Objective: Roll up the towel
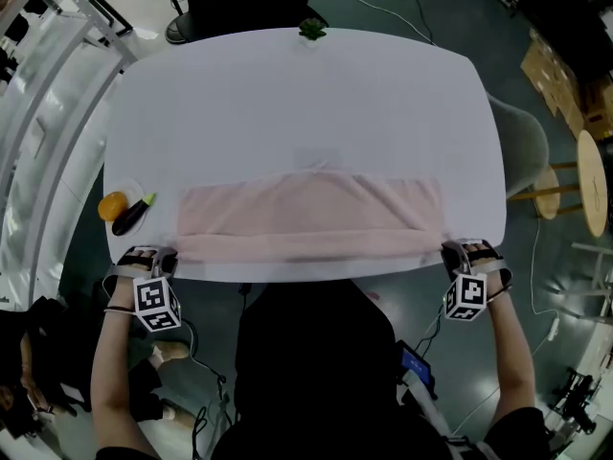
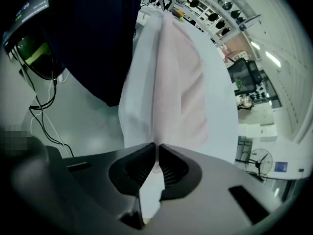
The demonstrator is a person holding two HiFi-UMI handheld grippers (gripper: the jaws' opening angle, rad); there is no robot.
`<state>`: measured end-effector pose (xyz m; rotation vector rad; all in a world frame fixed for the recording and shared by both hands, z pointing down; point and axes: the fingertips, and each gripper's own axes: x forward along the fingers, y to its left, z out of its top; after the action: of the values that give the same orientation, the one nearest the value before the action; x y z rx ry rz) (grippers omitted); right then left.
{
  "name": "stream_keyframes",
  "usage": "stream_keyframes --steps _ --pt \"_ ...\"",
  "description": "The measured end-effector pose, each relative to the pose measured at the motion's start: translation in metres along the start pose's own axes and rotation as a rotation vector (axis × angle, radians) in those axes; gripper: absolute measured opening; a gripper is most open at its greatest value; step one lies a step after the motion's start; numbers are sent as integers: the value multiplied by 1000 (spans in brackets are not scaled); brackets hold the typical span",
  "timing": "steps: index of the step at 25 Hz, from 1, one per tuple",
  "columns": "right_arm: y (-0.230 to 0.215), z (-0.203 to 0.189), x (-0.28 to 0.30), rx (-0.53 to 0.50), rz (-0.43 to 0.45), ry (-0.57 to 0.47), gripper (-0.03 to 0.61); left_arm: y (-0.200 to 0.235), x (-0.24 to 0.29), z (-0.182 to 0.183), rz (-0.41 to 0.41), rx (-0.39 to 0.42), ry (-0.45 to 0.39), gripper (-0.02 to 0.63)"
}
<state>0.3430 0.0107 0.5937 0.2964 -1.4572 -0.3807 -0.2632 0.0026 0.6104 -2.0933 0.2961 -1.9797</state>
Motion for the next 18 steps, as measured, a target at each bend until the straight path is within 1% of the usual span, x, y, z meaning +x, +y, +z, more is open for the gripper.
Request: stream_keyframes --steps 2,5,8,11,13,15,16,18 --pt "10 3 5 -7 60 -9 37 -11 4 -3 -51 -16 4 29" --pt "12 4 11 27 160 -31 37 -13 7 -4 -113 -36 15 29" --pt "1 2 9 61 259 -69 38 -2 4 -3 -175 -107 -2 29" --pt "-15 0 9 114 400 -101 38 9 2 -5 -259 -199 -8 29" --pt "-23 -2 11 153 502 -102 40 18 5 -5 -317 -256 -11 29" --pt "-31 -3 17 188 584 -94 40 28 8 -5 -352 -287 -9 29" --pt "-35 -3 20 201 611 -90 40 32 10 -5 -367 -292 -4 29" --pt "-45 -4 29 217 635 -85 41 38 13 -5 -395 -294 10 29"
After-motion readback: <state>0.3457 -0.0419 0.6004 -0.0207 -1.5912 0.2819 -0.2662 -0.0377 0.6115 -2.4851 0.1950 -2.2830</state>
